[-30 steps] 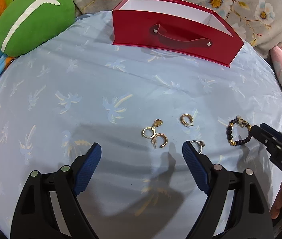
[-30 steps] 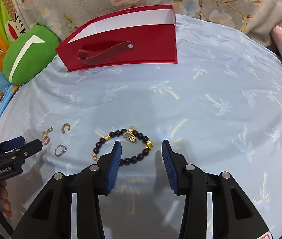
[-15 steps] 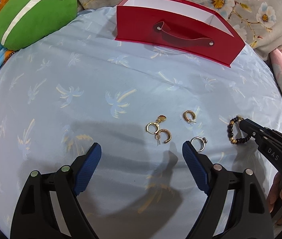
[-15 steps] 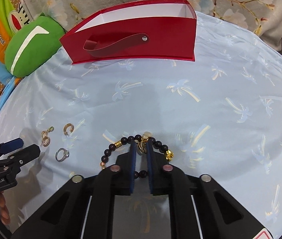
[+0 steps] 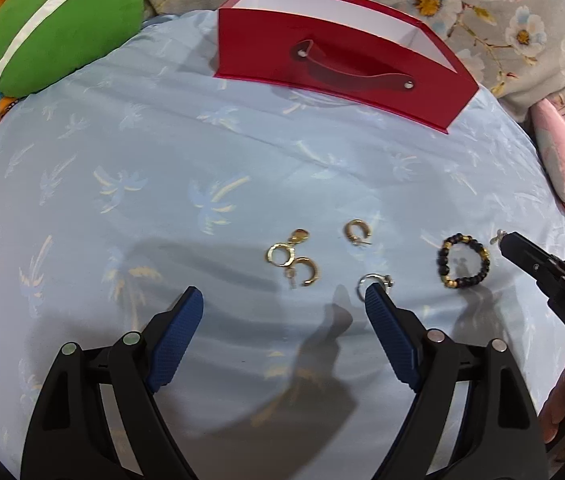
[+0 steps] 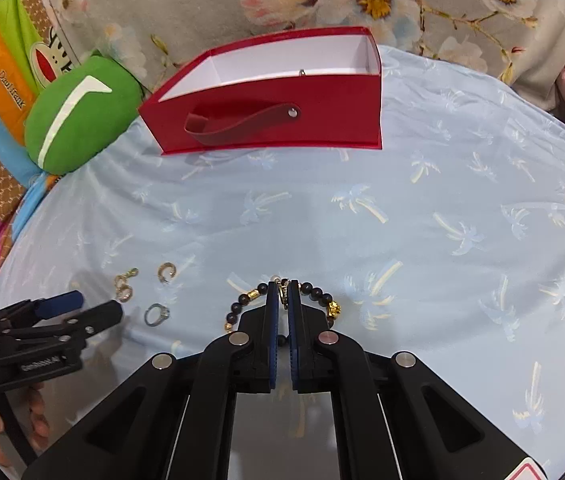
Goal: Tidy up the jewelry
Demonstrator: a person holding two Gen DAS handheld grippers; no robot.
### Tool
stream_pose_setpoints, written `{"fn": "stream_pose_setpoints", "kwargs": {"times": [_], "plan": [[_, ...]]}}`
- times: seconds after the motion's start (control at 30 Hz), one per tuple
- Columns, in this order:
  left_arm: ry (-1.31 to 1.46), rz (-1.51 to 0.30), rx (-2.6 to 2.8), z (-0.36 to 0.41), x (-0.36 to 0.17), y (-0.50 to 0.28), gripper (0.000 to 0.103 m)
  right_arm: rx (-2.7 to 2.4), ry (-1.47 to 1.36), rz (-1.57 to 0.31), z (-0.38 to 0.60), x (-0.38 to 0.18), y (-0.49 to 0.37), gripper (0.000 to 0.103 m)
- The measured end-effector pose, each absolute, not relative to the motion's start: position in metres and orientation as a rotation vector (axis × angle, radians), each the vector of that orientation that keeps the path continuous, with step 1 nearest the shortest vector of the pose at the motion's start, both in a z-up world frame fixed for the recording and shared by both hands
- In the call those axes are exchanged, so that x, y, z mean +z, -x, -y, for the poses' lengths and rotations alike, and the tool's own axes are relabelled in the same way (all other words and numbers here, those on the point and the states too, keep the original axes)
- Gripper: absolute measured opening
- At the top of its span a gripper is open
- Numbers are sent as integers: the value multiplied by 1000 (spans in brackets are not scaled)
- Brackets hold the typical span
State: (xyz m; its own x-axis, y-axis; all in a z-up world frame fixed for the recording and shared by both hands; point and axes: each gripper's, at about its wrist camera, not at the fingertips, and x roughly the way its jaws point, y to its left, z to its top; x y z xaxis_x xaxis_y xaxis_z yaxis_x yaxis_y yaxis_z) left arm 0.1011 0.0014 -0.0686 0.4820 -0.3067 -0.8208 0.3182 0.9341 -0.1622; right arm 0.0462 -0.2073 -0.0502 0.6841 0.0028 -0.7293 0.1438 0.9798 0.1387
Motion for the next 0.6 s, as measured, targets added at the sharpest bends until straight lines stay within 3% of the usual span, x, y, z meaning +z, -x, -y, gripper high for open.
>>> {"fn": "stream_pose_setpoints", "kwargs": {"times": [0.13, 0.37, 0.6], "plan": [[-12, -1000, -378, 1, -70, -104, 80, -58, -186, -800, 202, -41, -39, 4], [34, -1012, -355, -4, -71, -124, 69, -37, -196, -809, 199, -40, -34, 4], [37, -1016, -370, -5, -72, -120, 68, -35, -196, -819, 198, -44, -30, 4]]}}
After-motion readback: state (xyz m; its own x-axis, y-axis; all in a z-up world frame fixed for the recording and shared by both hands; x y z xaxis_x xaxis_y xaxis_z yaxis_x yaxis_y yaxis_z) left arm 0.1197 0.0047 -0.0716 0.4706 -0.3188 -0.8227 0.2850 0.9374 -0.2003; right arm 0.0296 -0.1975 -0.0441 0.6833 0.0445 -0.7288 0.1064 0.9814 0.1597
